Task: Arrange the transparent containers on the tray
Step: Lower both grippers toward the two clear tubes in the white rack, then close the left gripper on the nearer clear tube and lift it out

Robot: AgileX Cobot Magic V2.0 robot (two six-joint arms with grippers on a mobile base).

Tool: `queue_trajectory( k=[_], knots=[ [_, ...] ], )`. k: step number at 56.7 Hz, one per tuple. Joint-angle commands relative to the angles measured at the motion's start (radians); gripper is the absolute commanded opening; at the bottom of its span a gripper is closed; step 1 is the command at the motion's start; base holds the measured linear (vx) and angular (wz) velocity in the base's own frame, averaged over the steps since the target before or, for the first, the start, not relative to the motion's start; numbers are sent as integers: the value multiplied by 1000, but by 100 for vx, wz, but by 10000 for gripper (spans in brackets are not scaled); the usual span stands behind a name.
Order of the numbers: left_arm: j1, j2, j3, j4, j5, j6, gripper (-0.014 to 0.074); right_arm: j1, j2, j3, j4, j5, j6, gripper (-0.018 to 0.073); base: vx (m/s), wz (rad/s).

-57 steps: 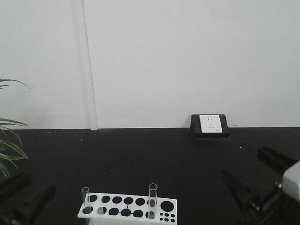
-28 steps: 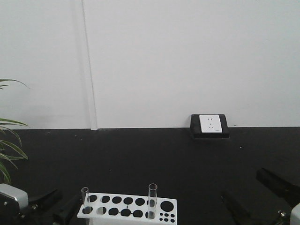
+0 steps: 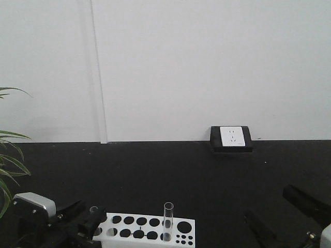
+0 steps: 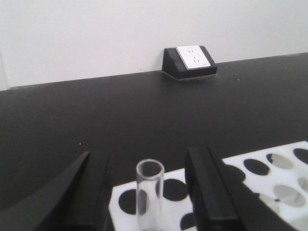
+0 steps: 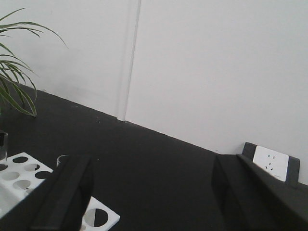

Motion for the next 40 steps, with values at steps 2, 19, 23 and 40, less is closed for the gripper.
queue_trajectory(
  k=[2, 19, 23, 40],
  knots=[
    [-5, -1, -66, -9, -43, 3, 456, 0, -9, -27, 6, -86, -12, 557, 0, 0],
    [-5, 71, -98, 25, -40, 4, 375, 0, -9, -27, 6, -86, -12, 557, 0, 0],
    [-5, 72, -98, 27, -40, 6, 304, 0, -9, -27, 6, -86, -12, 557, 0, 0],
    [-5, 54, -98, 38, -66, 28, -9, 0, -9, -27, 6, -86, -12, 557, 0, 0]
  ],
)
